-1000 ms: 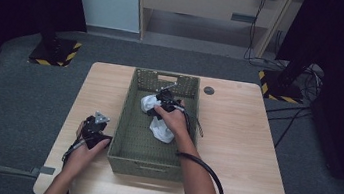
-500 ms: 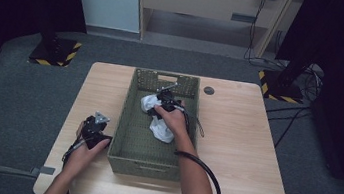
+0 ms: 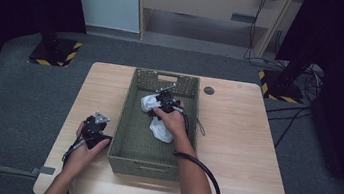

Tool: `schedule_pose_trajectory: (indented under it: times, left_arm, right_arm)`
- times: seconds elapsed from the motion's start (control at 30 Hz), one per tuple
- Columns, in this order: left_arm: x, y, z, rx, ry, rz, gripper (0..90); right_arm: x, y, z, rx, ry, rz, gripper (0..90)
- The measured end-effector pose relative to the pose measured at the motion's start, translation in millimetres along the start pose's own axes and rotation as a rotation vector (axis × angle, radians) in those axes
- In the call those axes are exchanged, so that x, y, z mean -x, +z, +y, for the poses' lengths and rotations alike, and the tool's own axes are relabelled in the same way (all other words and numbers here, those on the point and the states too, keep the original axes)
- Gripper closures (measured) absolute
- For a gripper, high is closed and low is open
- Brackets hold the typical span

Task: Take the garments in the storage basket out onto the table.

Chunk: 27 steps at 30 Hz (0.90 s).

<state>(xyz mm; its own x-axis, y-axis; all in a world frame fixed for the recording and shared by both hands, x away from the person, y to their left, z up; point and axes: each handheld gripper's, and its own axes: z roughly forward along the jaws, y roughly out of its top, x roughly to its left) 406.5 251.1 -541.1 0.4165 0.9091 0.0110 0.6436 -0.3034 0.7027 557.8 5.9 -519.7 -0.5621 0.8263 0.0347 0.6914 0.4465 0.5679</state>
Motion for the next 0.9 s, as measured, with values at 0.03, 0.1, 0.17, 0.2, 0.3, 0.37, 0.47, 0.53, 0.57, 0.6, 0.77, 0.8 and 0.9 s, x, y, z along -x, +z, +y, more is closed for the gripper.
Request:
schedule_pose_trajectory:
  times: [0.03,0.1,0.17,0.2,0.3,0.37,0.47,0.53,0.57,0.6,0.77,0.8,0.9]
  left_arm:
    - [0.0,0.0,0.0,0.0,0.0,0.0,0.0]
    - [0.0,0.0,0.0,0.0,0.0,0.0,0.0]
    - [0.0,0.0,0.0,0.0,0.0,0.0,0.0]
    - [0.0,0.0,0.0,0.0,0.0,0.0,0.0]
    - [0.0,0.0,0.0,0.0,0.0,0.0,0.0]
    - [0.0,0.0,0.0,0.0,0.0,0.0,0.0]
    - [-0.1,-0.1,0.0,-0.001,0.001,0.0,0.0]
    - [-0.1,-0.1,0.0,-0.002,0.002,-0.001,0.0]
    - [-0.1,-0.1,0.0,-0.001,0.001,0.0,0.0]
    - [-0.1,-0.1,0.0,-0.001,0.002,0.0,0.0]
    - [-0.1,-0.1,0.0,-0.001,0.001,0.0,0.0]
    - [-0.1,-0.1,0.0,-0.001,0.001,0.0,0.0]
    - [0.0,0.0,0.0,0.0,-0.001,0.0,0.0]
  right_arm:
    - [-0.2,-0.5,-0.1,0.0,-0.005,-0.005,14.8]
    - [-0.2,-2.7,0.2,0.0,-0.013,-0.011,21.1]
    - [0.1,-5.6,1.2,0.001,-0.02,0.006,29.7]
    - [-0.3,-6.7,1.8,-0.003,-0.029,0.008,32.5]
    - [-2.1,-9.5,3.0,0.0,-0.054,0.012,40.6]
    - [-2.4,-11.7,3.5,0.01,-0.055,0.011,44.1]
    - [-1.8,-17.3,5.0,0.033,-0.048,-0.004,48.0]
    - [-0.4,-22.0,6.9,0.053,-0.046,-0.012,49.3]
    - [0.3,-24.3,7.7,0.061,-0.044,-0.019,49.8]
    - [1.3,-26.7,8.6,0.068,-0.042,-0.025,50.1]
    - [4.6,-33.9,10.8,0.075,-0.03,-0.034,50.5]
    - [4.6,-33.9,10.8,0.075,-0.03,-0.034,50.5]
    - [4.4,-35.4,10.3,0.077,-0.031,-0.033,50.6]
